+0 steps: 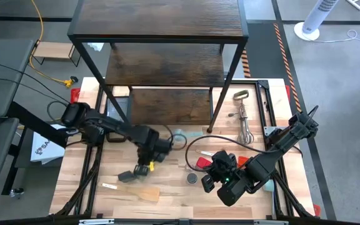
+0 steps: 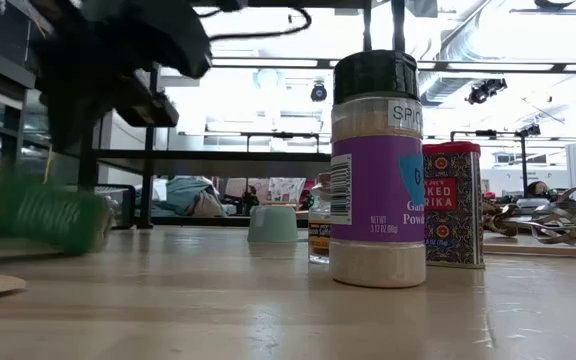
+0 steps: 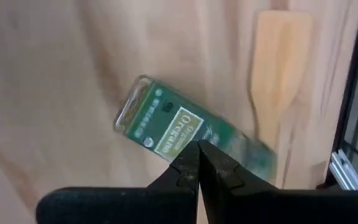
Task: Shelf spices
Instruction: Adjust the green seasoning bottle on the table
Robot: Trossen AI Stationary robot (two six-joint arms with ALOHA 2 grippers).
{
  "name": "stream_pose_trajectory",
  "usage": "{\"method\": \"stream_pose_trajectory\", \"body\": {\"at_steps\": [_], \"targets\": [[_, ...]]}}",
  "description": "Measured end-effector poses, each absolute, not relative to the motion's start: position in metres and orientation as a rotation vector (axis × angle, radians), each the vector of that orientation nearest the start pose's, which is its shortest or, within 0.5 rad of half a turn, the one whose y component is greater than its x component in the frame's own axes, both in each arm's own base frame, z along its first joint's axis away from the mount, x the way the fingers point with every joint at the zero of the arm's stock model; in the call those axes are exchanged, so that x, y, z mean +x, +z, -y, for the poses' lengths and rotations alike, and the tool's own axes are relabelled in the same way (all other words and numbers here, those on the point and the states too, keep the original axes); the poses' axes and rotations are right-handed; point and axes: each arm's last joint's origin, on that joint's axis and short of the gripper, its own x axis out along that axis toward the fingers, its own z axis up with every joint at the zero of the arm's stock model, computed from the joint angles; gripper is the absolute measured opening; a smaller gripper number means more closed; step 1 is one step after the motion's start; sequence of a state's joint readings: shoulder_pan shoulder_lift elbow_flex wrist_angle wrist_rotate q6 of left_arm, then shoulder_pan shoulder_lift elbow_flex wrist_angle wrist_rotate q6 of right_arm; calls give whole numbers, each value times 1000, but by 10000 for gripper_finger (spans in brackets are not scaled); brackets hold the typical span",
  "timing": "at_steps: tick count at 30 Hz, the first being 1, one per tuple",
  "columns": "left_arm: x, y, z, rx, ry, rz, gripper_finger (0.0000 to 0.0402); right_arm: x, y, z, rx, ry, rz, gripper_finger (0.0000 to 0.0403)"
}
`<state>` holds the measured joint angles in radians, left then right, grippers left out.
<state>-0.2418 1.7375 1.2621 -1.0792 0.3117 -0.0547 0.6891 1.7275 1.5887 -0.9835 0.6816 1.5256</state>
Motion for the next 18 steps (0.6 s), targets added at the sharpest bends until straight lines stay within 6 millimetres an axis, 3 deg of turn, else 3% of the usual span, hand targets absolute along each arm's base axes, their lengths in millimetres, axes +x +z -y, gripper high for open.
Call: {"method": "stream_pose_trajectory", "body": {"at_steps": [6, 14, 18], "targets": [[297, 213, 93, -40, -308, -1561, 0, 283, 308, -208, 707, -600, -635, 0], [283, 246, 95, -38, -220, -1403, 0, 283, 308, -209, 710, -593, -638, 0], [267, 240, 103, -76, -209, -1393, 0, 286, 306, -212, 690, -557, -669, 0]]}}
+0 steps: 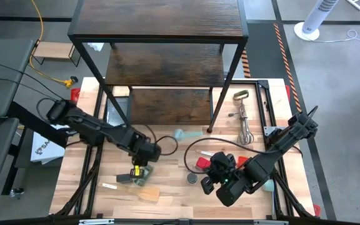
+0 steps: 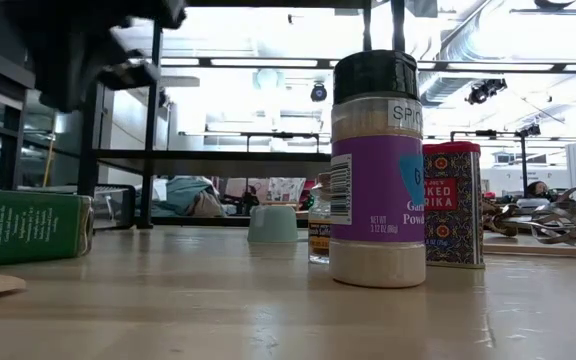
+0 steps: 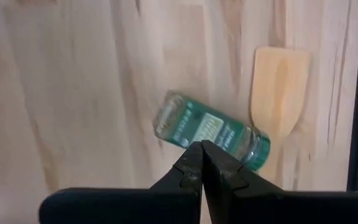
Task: Shelf spices
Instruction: Adjust the green seasoning bottle on the table
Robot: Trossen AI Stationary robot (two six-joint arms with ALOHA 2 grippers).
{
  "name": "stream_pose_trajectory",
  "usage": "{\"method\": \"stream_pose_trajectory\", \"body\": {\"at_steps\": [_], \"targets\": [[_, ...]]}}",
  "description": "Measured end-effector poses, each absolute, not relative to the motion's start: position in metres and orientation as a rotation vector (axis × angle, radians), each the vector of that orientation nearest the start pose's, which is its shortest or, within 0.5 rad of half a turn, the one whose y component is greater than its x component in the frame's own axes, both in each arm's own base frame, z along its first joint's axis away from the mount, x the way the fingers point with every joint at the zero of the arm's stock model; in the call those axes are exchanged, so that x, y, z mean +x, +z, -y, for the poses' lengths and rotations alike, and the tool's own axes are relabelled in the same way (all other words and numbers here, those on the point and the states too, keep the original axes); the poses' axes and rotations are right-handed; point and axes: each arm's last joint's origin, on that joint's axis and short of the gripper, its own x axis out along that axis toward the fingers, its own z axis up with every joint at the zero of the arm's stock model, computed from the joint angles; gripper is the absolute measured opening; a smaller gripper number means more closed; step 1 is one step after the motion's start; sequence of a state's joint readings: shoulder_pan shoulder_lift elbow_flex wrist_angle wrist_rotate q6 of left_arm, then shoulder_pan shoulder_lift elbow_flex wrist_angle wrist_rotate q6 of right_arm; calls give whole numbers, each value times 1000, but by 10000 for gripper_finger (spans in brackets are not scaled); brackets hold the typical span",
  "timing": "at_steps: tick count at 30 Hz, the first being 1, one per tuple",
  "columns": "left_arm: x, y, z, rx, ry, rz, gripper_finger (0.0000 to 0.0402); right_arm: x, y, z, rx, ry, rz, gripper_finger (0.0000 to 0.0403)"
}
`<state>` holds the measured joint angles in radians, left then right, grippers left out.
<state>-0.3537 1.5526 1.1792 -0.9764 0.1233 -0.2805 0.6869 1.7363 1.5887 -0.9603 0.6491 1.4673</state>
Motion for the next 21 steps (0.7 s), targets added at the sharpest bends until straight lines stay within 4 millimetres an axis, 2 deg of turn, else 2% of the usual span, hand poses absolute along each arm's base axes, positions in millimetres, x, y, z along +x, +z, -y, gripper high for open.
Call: {"method": "stream_pose_trajectory", "body": {"at_steps": [5, 11, 15, 18, 21], "targets": [[256, 228, 112, -150, -139, -1332, 0, 298, 301, -211, 674, -527, -673, 0], [236, 250, 130, -148, -97, -1183, 0, 327, 309, -198, 632, -389, -609, 0], [222, 254, 139, -187, 9, -1175, 2, 338, 310, -183, 601, -376, -620, 0], [221, 255, 143, -287, 91, -1140, 17, 342, 310, -177, 607, -365, -644, 0], [222, 254, 146, -412, 161, -1129, 54, 342, 309, -176, 591, -337, -671, 0]]}}
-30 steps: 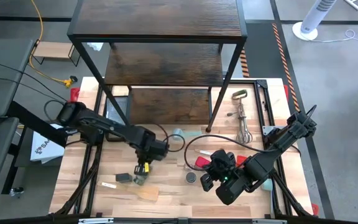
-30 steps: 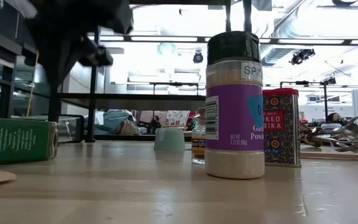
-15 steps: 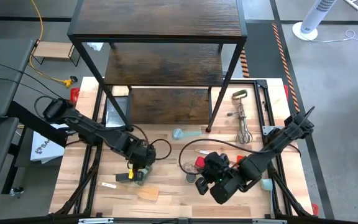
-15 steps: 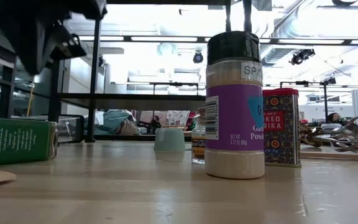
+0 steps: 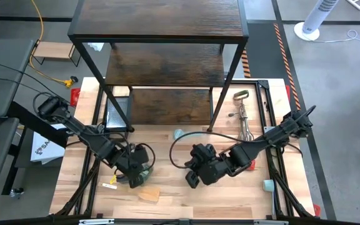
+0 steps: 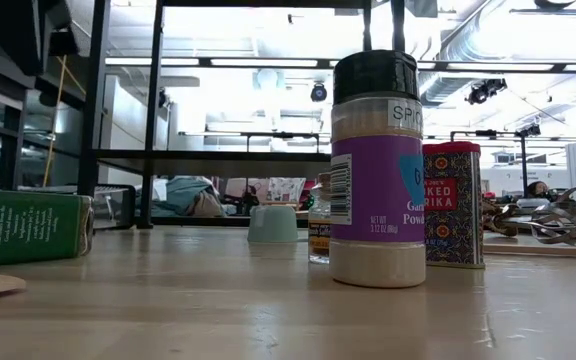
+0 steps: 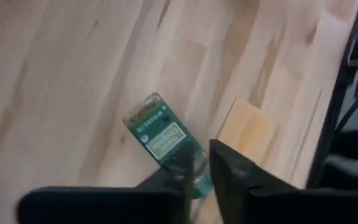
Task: Shelf spices
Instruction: Adjust the green seasoning bottle on the table
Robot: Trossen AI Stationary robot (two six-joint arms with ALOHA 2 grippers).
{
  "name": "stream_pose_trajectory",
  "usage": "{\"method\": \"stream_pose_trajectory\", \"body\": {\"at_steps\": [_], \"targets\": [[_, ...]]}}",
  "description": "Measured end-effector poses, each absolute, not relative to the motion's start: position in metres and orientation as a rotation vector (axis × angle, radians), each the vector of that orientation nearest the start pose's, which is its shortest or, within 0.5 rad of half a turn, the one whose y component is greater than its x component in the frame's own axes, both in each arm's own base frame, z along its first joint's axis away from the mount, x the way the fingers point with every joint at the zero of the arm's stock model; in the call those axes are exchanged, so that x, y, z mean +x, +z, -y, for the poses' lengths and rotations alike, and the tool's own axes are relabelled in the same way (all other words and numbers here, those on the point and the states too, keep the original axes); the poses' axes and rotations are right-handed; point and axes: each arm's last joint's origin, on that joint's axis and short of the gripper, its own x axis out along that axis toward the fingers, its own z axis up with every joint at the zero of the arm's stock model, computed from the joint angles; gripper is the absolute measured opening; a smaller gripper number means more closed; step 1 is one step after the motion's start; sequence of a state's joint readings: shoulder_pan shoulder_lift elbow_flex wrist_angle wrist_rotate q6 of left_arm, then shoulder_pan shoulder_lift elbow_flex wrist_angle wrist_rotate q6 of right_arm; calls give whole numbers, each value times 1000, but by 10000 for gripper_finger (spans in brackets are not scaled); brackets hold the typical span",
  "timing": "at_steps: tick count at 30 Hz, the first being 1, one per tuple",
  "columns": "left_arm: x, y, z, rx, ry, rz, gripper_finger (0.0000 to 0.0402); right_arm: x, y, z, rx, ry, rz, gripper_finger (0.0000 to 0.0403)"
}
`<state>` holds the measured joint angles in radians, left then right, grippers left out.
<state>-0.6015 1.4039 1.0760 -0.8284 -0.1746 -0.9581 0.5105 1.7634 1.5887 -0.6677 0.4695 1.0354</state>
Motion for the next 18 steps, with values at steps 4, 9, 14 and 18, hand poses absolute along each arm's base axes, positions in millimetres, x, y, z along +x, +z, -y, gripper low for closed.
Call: {"method": "stream_pose_trajectory", "body": {"at_steps": [4, 9, 14, 18], "targets": [[220, 252, 153, -586, 266, -1121, 133, 336, 306, -181, 556, -334, -718, 0], [220, 244, 154, -695, 414, -1124, 241, 324, 301, -186, 489, -373, -781, 0], [233, 227, 154, -708, 463, -1173, 312, 316, 297, -189, 435, -390, -832, 0], [244, 208, 155, -703, 501, -1245, 330, 314, 297, -190, 424, -391, -842, 0]]}}
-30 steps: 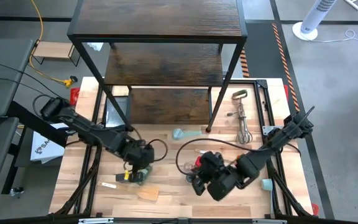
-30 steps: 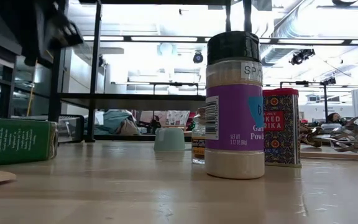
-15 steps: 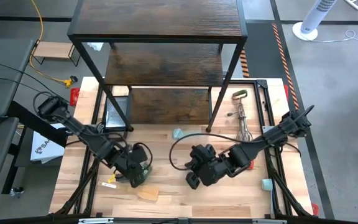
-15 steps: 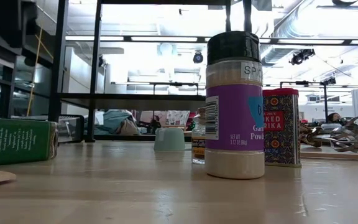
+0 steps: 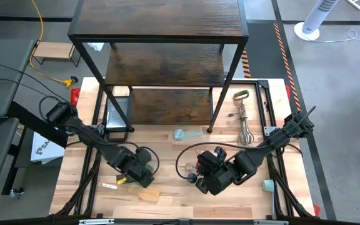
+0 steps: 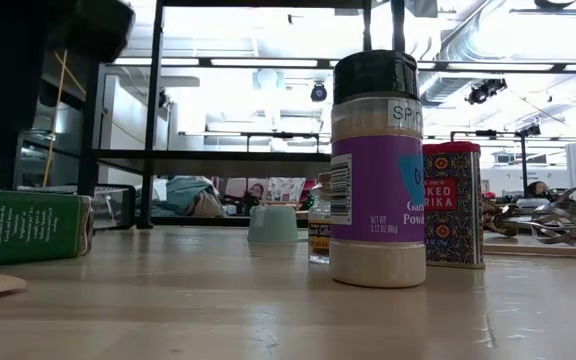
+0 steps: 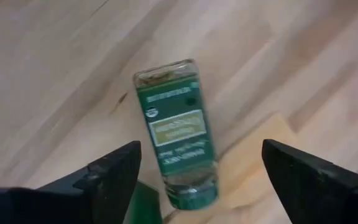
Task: Shelf spices
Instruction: Adjust the green seasoning bottle on the table
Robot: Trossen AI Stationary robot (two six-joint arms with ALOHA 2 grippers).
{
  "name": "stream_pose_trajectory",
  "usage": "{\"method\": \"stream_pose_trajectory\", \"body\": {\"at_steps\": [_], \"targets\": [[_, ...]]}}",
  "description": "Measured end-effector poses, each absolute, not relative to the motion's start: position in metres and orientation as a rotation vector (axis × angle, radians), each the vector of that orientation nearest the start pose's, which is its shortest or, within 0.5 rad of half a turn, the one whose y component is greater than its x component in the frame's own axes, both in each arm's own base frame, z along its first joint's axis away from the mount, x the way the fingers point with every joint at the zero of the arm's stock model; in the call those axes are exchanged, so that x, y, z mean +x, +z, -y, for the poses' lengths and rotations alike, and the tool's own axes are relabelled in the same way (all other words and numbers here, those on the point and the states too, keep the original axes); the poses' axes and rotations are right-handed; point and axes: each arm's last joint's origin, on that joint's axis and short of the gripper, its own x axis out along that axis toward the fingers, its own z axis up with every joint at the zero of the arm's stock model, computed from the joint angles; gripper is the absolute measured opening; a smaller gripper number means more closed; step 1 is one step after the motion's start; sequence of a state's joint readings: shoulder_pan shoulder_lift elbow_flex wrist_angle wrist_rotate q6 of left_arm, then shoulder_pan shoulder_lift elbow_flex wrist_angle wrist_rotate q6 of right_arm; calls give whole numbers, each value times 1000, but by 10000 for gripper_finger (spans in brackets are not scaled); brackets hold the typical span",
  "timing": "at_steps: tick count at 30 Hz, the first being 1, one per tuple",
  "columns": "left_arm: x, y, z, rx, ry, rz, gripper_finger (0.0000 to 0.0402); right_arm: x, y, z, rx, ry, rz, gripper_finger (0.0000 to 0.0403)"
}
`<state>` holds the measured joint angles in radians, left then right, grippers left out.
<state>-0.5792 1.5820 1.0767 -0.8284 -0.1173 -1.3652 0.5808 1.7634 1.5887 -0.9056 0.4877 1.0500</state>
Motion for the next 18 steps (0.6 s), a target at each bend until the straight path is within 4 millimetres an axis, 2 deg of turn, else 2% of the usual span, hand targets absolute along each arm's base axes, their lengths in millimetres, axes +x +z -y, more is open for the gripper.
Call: {"method": "stream_pose_trajectory", "body": {"at_steps": [6, 11, 18], "targets": [[252, 184, 157, -752, 642, -1274, 332, 313, 297, -190, 429, -393, -840, 0], [252, 162, 167, -748, 674, -1382, 332, 313, 297, -190, 442, -404, -833, 0], [254, 152, 177, -780, 673, -1370, 329, 313, 297, -190, 441, -411, -825, 0]]}}
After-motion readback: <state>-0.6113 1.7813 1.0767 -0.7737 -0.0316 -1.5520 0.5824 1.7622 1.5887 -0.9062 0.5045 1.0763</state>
